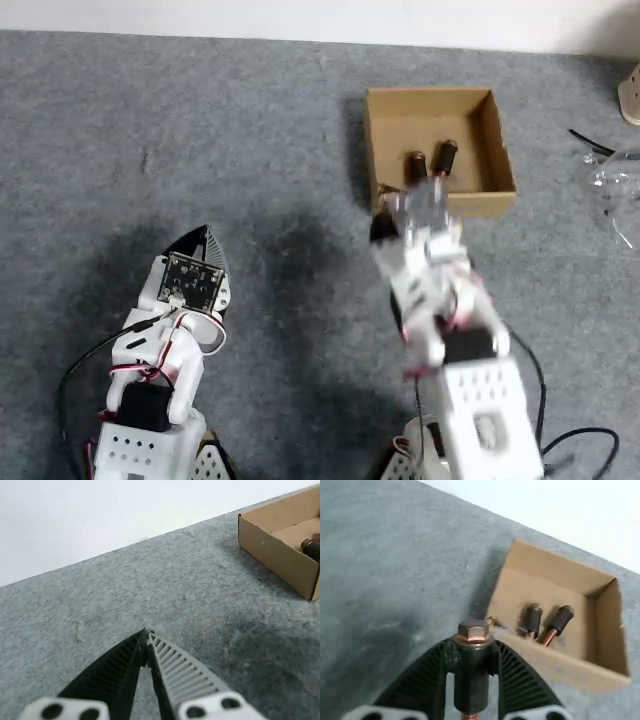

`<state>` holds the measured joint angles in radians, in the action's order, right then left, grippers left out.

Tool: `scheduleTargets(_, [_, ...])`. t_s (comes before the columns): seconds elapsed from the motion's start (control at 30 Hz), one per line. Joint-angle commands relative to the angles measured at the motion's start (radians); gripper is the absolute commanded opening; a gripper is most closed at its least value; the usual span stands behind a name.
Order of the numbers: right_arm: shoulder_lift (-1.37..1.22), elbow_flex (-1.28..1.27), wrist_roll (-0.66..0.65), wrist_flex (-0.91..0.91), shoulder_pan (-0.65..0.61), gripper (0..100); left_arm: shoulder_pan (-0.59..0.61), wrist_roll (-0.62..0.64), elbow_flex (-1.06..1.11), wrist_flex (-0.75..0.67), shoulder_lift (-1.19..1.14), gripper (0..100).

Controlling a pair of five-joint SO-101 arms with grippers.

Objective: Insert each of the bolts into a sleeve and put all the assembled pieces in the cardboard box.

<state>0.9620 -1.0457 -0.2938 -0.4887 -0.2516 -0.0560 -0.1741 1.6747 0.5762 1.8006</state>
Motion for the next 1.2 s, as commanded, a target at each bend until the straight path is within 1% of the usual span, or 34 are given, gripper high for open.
scheduleTargets(0.0, [-0.343, 0.384, 0.009, 0.001, 0.064, 0.5, -0.008, -0.003, 0.021, -0.005, 0.010, 1])
scheduleTargets(0.13, [-0.667, 0.685, 0.011, -0.035, 0.125, 0.5, -0.008, -0.003, 0.021, -0.005, 0.010, 1])
scheduleTargets(0.33, [-1.098, 1.135, 0.011, -0.219, 0.170, 0.5, -0.008, -0.003, 0.021, -0.005, 0.010, 1])
scheduleTargets(0.53, [-1.403, 1.527, 0.011, -0.380, 0.208, 0.5, -0.008, -0.003, 0.021, -0.005, 0.008, 1])
scheduleTargets(0.67, [-1.535, 1.730, 0.011, -0.492, 0.228, 0.6, -0.008, -0.003, 0.021, -0.005, 0.008, 1])
scheduleTargets(0.9, [-1.650, 1.934, 0.006, -0.645, 0.234, 1.7, -0.008, -0.003, 0.021, -0.005, 0.008, 1])
scheduleTargets(0.97, [-1.670, 1.957, 0.005, -0.680, 0.232, 6.7, -0.008, -0.003, 0.021, -0.005, 0.008, 1])
scheduleTargets(1.1, [-1.702, 1.969, 0.000, -0.730, 0.225, 20.8, -0.008, -0.003, 0.021, -0.005, 0.008, 1])
scheduleTargets(1.17, [-1.702, 1.971, -0.038, -0.759, 0.225, 23.5, -0.008, -0.003, 0.021, -0.005, 0.008, 1])
